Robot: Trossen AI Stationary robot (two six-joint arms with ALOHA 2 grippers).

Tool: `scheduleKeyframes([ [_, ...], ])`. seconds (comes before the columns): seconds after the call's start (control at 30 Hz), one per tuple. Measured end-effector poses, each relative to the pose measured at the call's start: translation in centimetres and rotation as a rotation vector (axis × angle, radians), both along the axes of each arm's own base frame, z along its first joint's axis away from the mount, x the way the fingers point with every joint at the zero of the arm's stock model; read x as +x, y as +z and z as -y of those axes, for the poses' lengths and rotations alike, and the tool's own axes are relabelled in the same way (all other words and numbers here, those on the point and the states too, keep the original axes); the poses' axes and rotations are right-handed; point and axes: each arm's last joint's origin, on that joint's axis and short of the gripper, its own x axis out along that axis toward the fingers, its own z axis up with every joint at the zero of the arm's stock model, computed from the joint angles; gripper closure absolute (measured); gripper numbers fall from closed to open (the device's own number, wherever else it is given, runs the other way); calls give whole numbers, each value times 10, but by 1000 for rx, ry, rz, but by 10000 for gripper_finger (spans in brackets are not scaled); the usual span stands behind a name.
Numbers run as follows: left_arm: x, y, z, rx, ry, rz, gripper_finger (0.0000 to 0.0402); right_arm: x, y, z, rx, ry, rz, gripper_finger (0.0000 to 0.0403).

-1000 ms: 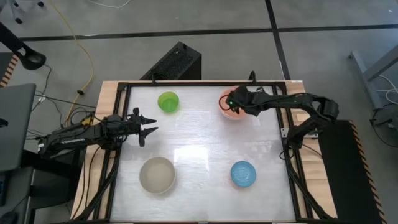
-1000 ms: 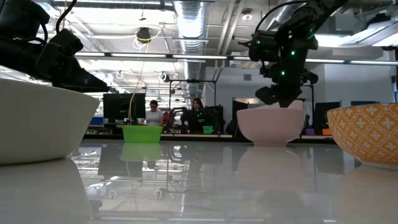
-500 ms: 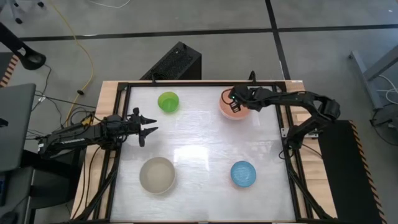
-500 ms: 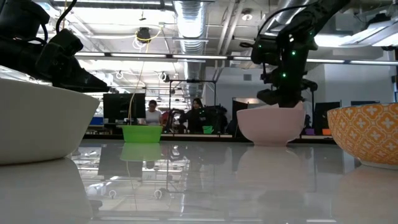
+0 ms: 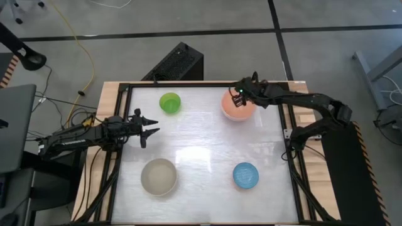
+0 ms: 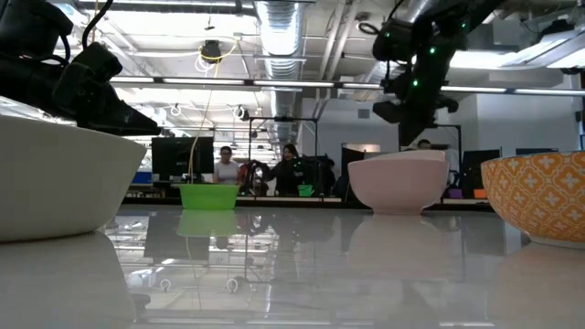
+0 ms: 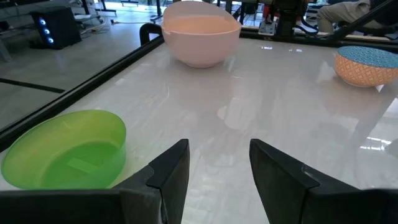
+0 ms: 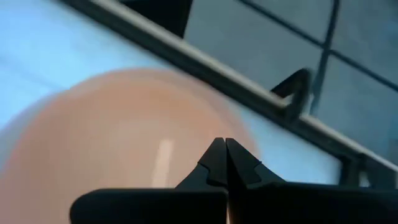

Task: Nest bowls inside each other
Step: Stack the light orange bowl on top of the white bowl

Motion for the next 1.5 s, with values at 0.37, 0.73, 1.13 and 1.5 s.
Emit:
scheduleKeyframes([
  [0.37,0,0,0,0,0,0,244,7,-22,10,-148,-150,-40,398],
  [0.73,0,0,0,0,0,0,244,21,-51,15,-149,-175,-136,398],
  [1.13,0,0,0,0,0,0,244,11,-38,7,-120,-168,-117,398],
  [1.5,0,0,0,0,0,0,244,3,-51,-28,-127,-242,-125,398],
])
